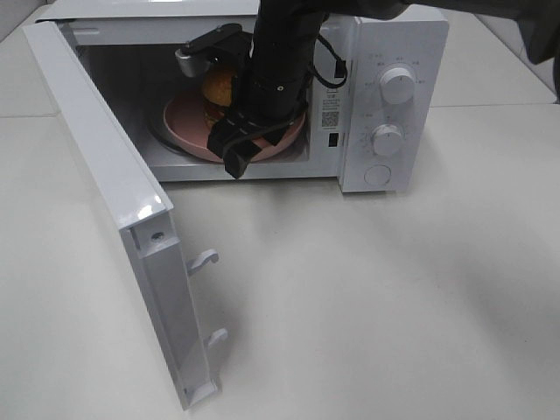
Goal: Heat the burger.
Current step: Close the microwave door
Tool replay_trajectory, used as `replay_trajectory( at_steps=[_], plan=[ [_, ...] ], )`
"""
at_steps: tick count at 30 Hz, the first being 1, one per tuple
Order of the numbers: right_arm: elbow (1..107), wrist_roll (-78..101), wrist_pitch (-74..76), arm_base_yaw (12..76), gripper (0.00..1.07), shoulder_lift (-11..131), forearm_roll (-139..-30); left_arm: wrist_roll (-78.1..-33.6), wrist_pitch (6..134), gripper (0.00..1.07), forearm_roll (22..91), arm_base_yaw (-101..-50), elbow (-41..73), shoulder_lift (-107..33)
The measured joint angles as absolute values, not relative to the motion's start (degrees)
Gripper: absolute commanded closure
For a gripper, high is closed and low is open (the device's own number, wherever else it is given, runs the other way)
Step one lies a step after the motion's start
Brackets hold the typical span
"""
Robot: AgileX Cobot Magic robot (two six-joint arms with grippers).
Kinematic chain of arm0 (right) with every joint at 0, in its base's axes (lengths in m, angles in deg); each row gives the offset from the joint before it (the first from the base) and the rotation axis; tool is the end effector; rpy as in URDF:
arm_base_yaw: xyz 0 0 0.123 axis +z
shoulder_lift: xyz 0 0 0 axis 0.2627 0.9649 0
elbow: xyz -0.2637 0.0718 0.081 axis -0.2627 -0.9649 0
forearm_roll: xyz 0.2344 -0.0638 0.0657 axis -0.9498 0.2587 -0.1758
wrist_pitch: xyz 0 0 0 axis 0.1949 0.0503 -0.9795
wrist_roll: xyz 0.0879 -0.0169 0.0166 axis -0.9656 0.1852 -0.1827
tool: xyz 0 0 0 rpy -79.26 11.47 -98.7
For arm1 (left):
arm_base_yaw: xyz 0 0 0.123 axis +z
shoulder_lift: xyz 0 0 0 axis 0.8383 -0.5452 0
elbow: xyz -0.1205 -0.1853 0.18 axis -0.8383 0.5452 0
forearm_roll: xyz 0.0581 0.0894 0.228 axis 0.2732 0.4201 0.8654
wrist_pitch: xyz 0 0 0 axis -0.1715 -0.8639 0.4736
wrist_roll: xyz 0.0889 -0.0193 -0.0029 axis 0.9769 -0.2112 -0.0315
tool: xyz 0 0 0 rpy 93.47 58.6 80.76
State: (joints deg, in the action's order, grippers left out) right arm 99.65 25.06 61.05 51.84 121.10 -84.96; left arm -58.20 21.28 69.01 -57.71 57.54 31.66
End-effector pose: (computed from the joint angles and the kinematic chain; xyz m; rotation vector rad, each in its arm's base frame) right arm 0.3965 0.2958 0.2030 -1.2691 2.4548 0.1004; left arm -0.0054 -0.0026 0.2789 0.0399 2.0238 -0.0318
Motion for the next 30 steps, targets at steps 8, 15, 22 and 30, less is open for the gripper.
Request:
replay_trajectory(
  at_steps=[8, 15, 22, 30],
  plan=[
    [99.65, 19.51, 66.49, 51.84, 0.35, 117.95, -87.08, -58.2, 21.28, 1.06, 69.01, -57.71, 57.54, 31.66],
    [99.65, 16.98, 73.31, 51.84, 0.35, 117.89, -89.26, -58.2, 21.28, 1.06, 69.01, -57.71, 57.54, 31.66],
    [99.65, 12.92, 73.82, 51.84, 0.35, 117.89, -90.81, -58.2, 21.28, 1.06, 69.01, -57.71, 57.54, 31.66],
    [96.27, 10.51, 73.82, 51.84, 0.35, 116.29, -90.24, -58.2, 21.28, 1.06, 69.01, -57.71, 57.54, 31.66]
  ],
)
